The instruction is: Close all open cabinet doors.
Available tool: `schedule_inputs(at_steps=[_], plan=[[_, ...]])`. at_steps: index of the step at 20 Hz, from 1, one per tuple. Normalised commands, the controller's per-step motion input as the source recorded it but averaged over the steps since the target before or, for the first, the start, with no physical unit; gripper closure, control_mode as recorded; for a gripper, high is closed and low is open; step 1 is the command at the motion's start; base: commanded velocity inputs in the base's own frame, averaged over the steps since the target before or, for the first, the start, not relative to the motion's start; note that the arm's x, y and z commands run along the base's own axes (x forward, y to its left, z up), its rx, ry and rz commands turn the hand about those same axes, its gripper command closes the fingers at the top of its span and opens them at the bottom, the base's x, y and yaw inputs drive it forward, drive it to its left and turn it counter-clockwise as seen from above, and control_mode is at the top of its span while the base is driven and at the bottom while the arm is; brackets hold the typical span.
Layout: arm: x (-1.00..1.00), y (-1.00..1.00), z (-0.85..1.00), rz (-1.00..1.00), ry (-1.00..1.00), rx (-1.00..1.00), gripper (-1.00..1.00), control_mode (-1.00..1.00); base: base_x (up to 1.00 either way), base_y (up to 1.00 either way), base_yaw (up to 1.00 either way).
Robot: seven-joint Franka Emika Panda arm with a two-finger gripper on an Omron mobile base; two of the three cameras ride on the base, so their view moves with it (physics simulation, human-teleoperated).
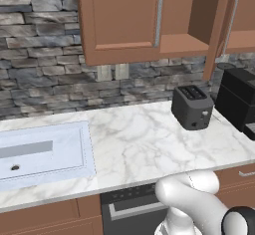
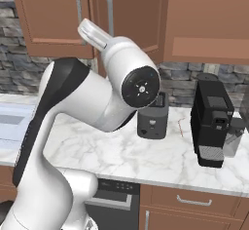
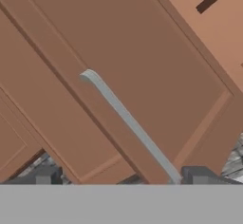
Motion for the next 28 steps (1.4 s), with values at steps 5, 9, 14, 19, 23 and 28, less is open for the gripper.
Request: schedule_inputs(at_steps=[5, 9, 14, 19, 23, 28], plan=[[0.00, 0.00, -0.12, 0.00, 0.00, 0.00, -1.00, -1.00, 0.00, 0.00, 0.00], [0.11, 0.00, -0.07, 0.00, 0.00, 0.00, -1.00, -1.00, 0.00, 0.00, 0.00], [0.22, 0.00, -0.02, 0.00, 0.00, 0.00, -1.00, -1.00, 0.00, 0.00, 0.00], [0.27, 0.00, 0.00, 0.00, 0.00, 0.00, -1.00, -1.00, 0.00, 0.00, 0.00], [0.30, 0.00, -0.02, 0.00, 0.00, 0.00, -1.00, -1.00, 0.00, 0.00, 0.00], [0.28, 0.00, -0.01, 0.00, 0.00, 0.00, -1.00, -1.00, 0.00, 0.00, 0.00]])
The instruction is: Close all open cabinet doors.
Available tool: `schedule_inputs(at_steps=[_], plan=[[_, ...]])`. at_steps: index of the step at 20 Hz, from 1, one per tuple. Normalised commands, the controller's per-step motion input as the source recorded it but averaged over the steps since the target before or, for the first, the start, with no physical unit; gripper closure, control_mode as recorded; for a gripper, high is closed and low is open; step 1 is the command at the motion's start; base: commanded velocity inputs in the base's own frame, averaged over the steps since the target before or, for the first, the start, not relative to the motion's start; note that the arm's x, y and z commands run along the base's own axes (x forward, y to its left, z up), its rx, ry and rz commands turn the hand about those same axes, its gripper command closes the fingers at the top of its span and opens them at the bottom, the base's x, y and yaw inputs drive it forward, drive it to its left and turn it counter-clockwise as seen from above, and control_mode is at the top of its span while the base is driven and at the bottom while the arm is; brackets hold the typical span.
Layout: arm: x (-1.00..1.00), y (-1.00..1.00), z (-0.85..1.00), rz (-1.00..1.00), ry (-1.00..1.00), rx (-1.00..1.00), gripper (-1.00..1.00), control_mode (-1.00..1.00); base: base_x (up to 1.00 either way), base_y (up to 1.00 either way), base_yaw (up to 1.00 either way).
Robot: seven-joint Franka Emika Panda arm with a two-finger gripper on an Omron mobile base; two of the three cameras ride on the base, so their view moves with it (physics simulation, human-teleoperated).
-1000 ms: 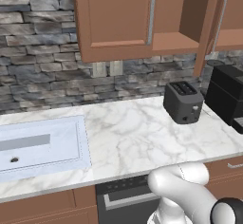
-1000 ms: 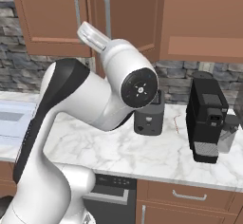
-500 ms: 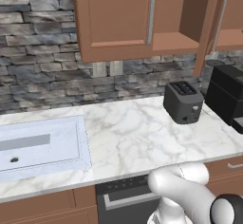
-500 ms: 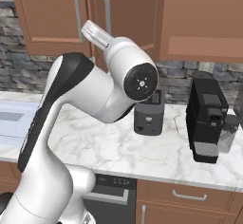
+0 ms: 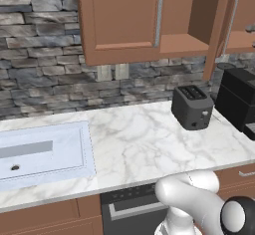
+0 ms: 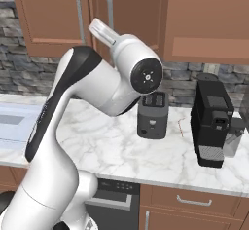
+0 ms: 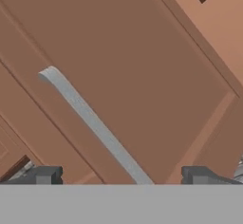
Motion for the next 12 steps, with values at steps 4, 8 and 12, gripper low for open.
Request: schedule_inputs(at_steps=[4, 8, 12], plan=[[0.28, 0.00, -0.03, 0.00, 0.00, 0.00, -1.00, -1.00, 0.00, 0.00, 0.00], [0.35, 0.00, -0.06, 0.00, 0.00, 0.00, -1.00, -1.00, 0.00, 0.00, 0.00], [0.41, 0.03, -0.06, 0.00, 0.00, 0.00, -1.00, -1.00, 0.00, 0.00, 0.00]])
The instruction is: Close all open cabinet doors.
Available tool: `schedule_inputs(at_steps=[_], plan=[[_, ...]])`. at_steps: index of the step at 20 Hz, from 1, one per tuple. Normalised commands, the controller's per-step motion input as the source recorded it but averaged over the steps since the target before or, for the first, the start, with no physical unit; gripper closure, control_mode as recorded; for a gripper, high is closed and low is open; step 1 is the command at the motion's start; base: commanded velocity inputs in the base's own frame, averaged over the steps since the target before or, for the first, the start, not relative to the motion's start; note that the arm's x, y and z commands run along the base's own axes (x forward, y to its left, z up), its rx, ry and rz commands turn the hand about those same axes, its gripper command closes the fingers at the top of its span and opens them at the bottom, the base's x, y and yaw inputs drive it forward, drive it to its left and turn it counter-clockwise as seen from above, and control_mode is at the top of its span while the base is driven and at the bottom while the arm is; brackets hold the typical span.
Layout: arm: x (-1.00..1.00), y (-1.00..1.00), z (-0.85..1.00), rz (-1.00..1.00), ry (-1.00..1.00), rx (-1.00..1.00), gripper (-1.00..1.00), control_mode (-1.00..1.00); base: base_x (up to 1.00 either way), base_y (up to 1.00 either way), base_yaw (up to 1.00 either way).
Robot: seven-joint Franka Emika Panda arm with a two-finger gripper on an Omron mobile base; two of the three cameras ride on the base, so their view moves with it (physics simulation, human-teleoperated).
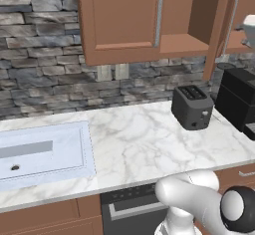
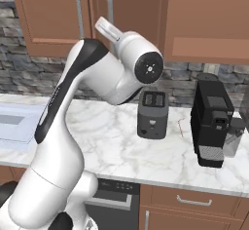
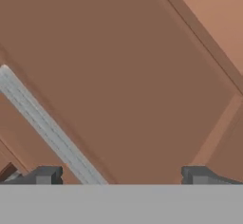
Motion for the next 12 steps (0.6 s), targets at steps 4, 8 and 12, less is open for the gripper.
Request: schedule_inputs(at_steps=[4, 8, 12], plan=[[0.41, 0.03, -0.03, 0.00, 0.00, 0.00, -1.00, -1.00, 0.00, 0.00, 0.00], [0.39, 0.03, 0.00, 0.00, 0.00, 0.00, -1.00, -1.00, 0.00, 0.00, 0.00], [0.37, 0.01, 0.00, 0.00, 0.00, 0.00, -1.00, -1.00, 0.00, 0.00, 0.00]])
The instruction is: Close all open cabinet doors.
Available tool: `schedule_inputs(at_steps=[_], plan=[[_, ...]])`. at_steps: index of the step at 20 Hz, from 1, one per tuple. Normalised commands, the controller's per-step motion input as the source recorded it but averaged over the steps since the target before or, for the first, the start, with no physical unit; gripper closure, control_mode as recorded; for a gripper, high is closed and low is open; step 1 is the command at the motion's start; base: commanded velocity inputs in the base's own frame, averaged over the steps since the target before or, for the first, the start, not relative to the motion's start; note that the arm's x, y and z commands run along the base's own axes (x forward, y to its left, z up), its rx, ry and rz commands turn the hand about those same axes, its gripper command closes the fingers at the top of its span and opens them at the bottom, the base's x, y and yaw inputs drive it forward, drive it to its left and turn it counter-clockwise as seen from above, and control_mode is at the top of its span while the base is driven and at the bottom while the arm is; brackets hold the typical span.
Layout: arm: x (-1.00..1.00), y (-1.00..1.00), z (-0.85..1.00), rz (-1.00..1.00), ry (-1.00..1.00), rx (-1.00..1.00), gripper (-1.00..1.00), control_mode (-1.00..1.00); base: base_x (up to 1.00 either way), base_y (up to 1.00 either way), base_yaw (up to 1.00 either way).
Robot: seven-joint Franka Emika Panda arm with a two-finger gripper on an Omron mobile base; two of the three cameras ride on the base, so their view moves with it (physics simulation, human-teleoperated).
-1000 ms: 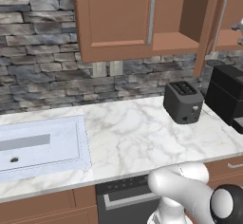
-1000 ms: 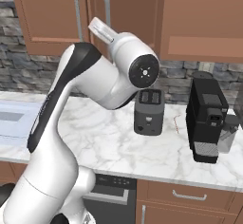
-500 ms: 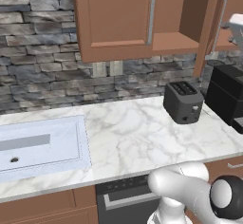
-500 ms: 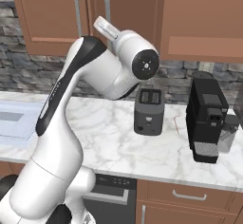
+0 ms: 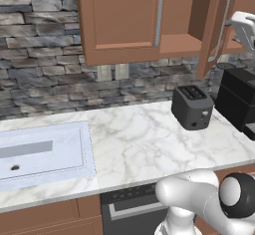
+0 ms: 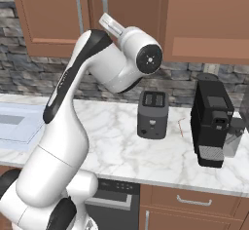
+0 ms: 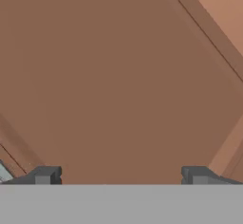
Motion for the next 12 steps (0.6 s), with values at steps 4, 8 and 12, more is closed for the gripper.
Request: schedule_inputs(at_steps=[4, 8, 12], plan=[[0.37, 0.00, 0.00, 0.00, 0.01, 0.00, -1.00, -1.00, 0.00, 0.00, 0.00], [0.39, 0.03, 0.00, 0.00, 0.00, 0.00, -1.00, -1.00, 0.00, 0.00, 0.00], [0.41, 0.11, -0.04, 0.00, 0.00, 0.00, -1.00, -1.00, 0.00, 0.00, 0.00]])
